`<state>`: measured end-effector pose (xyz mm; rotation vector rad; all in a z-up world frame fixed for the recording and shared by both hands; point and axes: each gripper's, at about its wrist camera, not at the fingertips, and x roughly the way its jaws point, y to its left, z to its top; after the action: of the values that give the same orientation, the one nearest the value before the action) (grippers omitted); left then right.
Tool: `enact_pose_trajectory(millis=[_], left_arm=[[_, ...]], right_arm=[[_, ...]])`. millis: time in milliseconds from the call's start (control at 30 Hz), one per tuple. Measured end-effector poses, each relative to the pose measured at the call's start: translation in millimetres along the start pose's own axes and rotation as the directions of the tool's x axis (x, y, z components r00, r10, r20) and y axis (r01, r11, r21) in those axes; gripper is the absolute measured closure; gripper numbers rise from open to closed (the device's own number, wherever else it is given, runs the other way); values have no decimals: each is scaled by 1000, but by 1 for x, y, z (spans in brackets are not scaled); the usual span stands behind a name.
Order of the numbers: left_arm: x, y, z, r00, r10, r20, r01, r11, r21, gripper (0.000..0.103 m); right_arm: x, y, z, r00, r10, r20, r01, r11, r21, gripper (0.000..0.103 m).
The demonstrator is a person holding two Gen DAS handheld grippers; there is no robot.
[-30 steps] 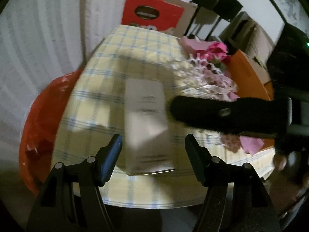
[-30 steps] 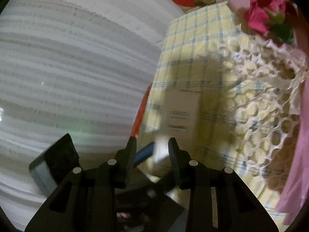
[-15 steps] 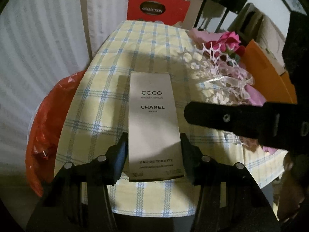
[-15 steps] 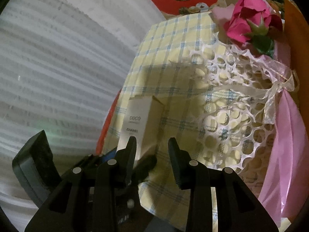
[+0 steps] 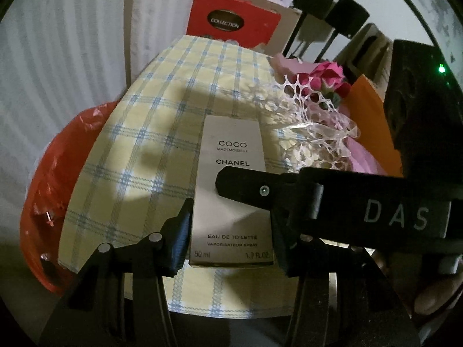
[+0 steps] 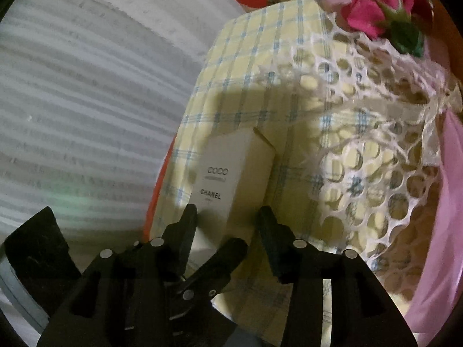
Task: Organize objects
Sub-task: 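Carry the Chanel box with the right tool over the orange box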
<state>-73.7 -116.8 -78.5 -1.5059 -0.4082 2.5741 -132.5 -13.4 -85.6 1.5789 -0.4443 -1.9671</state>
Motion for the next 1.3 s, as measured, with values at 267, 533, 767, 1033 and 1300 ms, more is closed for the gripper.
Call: enact_pose_trajectory(millis=[267, 533, 767, 1033, 1300], left_arm=[[-22, -19, 7, 999, -13, 40, 12, 1000, 24, 57], [-46, -60, 23, 996, -43, 81, 36, 996, 83, 57], [-53, -117, 38, 995, -69, 77, 55, 985, 164, 57], [-33, -182, 45, 993, -115, 27, 106, 970, 219, 57], [-10, -240, 47, 991, -135, -17, 135, 955, 263, 58]], right_arm=[[-26, 11, 0, 999, -12, 49, 14, 999, -51, 61], [-78, 13, 2, 991, -18, 132, 30, 996, -85, 61], [-130, -1, 7, 979, -33, 201, 48, 997, -67, 61], [-184, -49, 5, 964, -78, 254, 77, 997, 12, 61], [-223, -100, 5, 951, -103, 292, 80, 993, 91, 61]])
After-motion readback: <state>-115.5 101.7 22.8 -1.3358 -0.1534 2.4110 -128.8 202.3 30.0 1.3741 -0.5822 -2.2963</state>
